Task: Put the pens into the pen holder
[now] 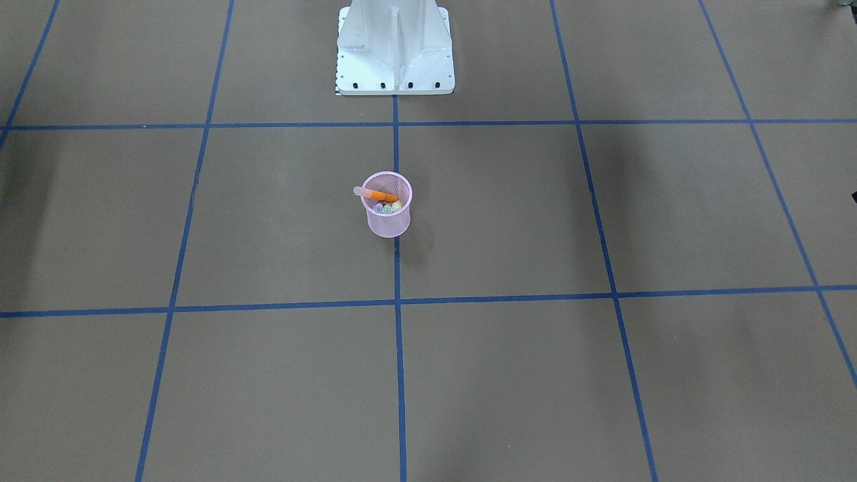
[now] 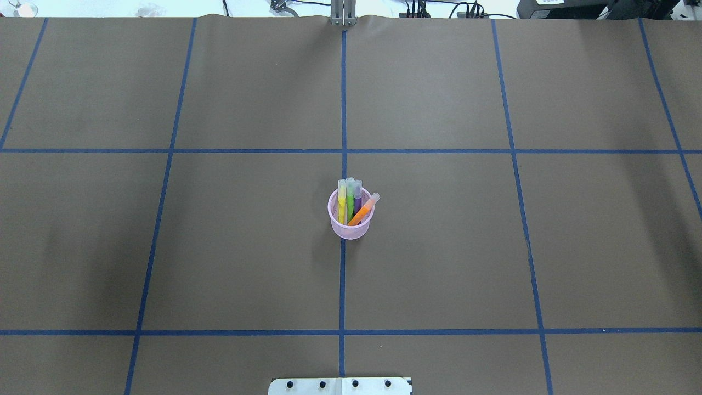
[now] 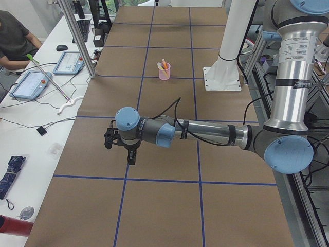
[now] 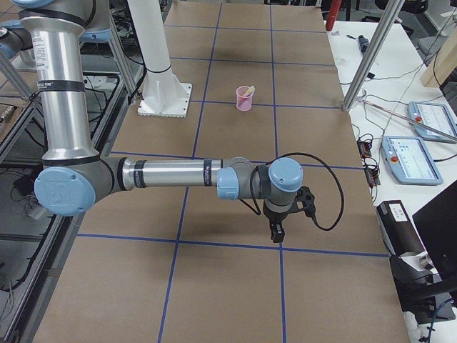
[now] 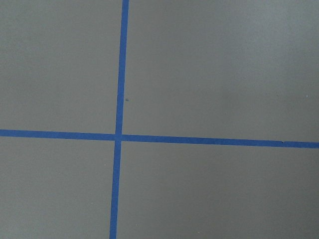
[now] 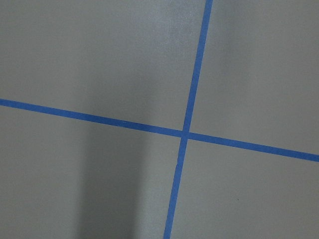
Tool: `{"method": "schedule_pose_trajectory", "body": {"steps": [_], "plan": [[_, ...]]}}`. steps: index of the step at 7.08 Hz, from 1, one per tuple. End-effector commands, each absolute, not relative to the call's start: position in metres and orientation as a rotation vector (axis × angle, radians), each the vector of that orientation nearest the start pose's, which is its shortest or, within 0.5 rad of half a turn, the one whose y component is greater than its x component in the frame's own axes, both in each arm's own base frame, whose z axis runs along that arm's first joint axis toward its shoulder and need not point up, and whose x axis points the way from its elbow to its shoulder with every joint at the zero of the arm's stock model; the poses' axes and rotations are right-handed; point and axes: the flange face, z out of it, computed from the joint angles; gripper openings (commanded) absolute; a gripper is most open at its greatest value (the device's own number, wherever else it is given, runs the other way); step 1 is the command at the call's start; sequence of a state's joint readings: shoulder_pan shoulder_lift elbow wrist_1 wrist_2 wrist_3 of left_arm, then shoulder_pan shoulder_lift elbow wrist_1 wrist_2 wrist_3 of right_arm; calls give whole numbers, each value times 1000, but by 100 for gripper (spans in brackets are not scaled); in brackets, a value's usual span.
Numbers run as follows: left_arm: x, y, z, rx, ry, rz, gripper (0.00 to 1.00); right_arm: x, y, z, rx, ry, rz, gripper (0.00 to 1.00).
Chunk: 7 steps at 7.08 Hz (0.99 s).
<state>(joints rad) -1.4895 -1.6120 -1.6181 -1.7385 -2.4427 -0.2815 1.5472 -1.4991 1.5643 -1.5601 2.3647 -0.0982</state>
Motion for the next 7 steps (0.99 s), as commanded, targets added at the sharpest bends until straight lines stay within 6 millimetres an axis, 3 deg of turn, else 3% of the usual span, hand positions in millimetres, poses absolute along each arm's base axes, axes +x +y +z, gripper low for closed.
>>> {"method": "schedule_pose_trajectory", "body": {"steps": [1,7], "plan": [[-15,-523,591,78,893,-74,99,50,-528,622,104,-792,-146,100],[-15,-523,591,81,893,-71,99,50,-527,616,116,-791,-152,100]]}}
